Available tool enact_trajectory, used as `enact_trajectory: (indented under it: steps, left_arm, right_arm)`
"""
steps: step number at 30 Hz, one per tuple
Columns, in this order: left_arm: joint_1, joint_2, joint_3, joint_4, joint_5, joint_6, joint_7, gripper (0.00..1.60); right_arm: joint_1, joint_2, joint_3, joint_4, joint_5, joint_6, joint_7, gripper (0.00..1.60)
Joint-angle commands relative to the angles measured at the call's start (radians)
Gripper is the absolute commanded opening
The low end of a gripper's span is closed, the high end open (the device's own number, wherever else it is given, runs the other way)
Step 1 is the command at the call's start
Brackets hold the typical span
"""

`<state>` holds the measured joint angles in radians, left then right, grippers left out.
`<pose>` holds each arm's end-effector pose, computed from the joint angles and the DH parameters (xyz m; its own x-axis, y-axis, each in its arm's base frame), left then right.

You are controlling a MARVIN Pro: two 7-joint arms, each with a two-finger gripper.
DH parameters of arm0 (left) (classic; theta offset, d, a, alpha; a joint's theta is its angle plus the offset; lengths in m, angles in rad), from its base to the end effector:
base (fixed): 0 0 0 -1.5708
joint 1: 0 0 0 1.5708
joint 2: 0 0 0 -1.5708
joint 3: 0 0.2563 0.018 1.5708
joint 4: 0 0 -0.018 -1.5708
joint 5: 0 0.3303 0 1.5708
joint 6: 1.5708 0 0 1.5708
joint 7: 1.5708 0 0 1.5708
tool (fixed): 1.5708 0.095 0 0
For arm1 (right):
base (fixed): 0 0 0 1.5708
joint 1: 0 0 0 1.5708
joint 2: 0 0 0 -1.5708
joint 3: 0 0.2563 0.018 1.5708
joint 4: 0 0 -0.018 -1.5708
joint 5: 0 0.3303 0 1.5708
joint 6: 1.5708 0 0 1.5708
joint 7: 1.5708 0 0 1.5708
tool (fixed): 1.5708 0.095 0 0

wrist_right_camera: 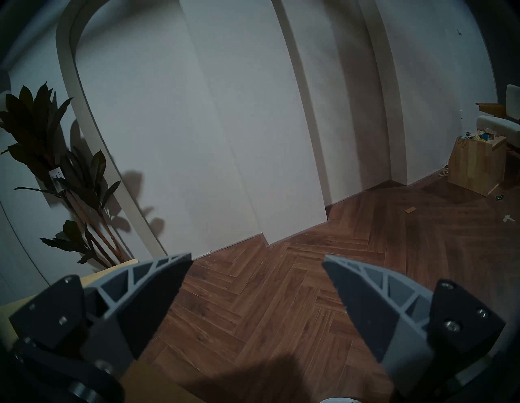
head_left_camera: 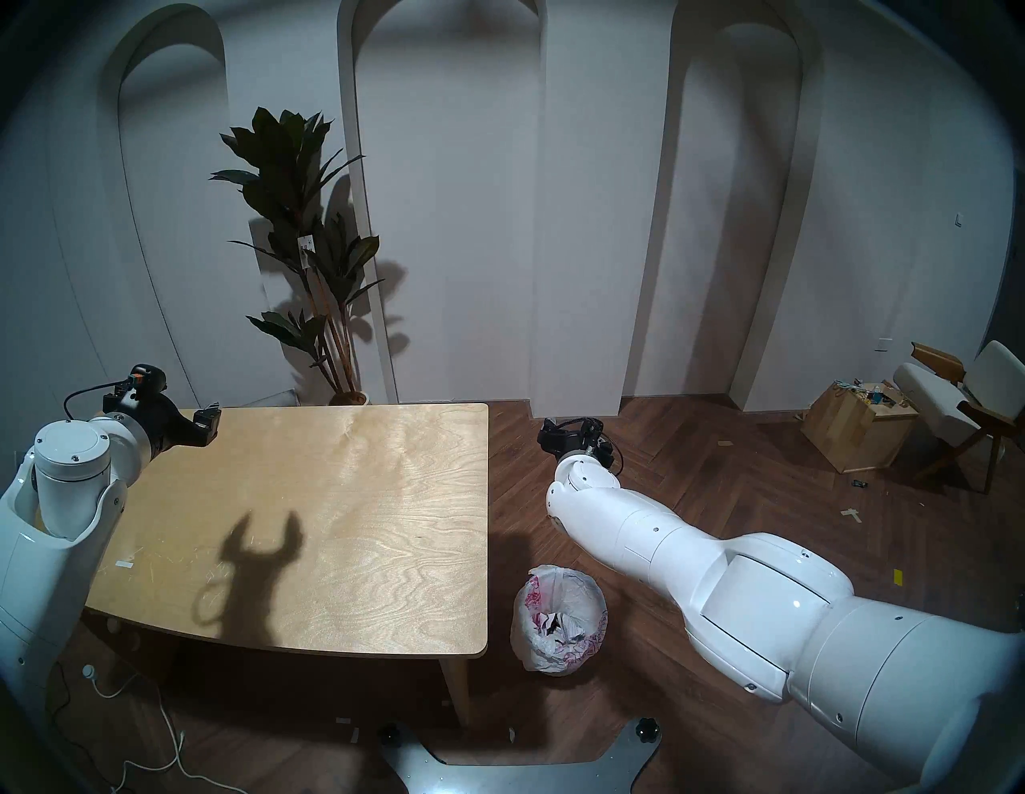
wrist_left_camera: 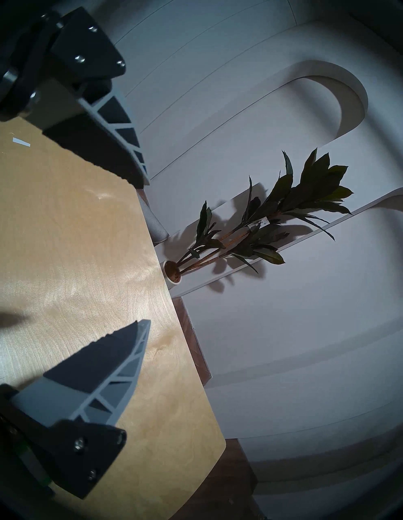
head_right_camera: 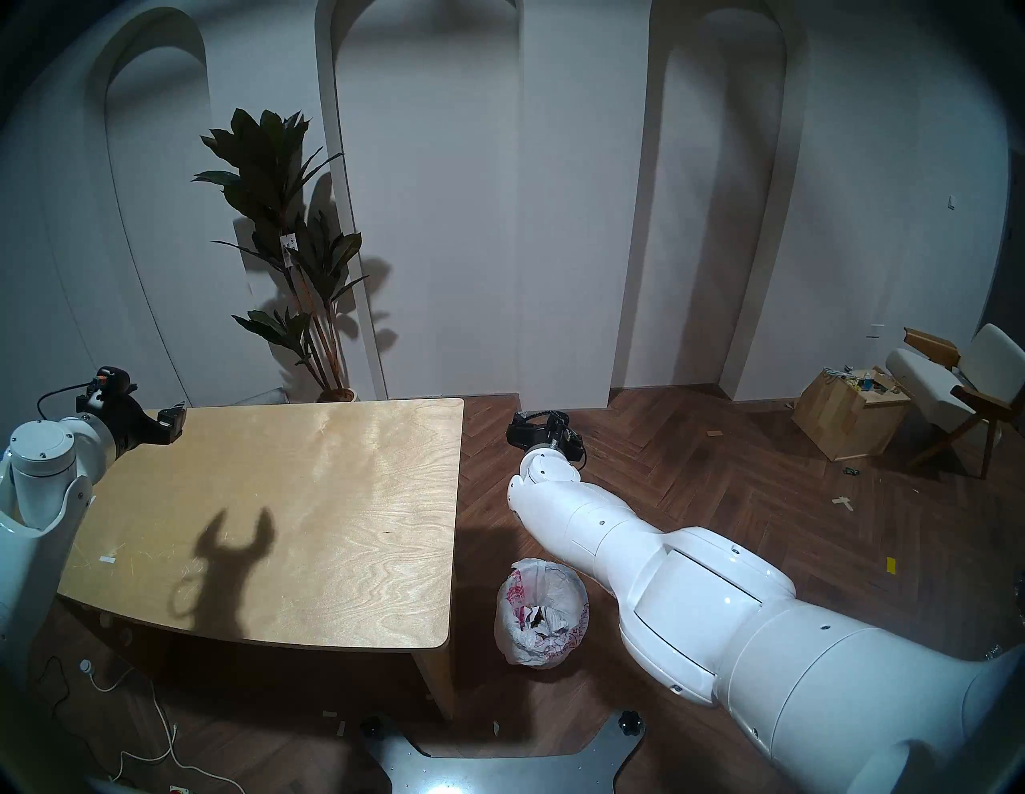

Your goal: Put the trash into the trash bin on the ground

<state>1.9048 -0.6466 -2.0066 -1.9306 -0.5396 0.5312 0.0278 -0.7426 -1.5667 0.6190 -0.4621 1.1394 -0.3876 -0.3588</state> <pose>0.3815 0.2299 -0.1051 0.3070 -0.3986 0.8642 0.0851 -0.8929 -0.4421 0.5642 0.1111 -0.3338 0.1556 -0.3409 0.9271 -0.1455 -0.9362 -0.3198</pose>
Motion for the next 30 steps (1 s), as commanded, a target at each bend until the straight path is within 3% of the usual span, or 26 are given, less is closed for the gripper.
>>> enact_trajectory:
  steps: [1,30]
  left_arm:
    - [-0.007,0.004,-0.007,-0.003,0.001,-0.002,0.002,1.6]
    - [-0.022,0.004,0.046,-0.028,-0.013,-0.014,-0.004,1.6]
  right_arm:
    - [0.018,0.0,0.003,-0.05,-0.006,-0.031,0.011,1.6]
    - [-0.032,0.007,-0.006,-0.159,-0.02,-0.077,0.036,1.6]
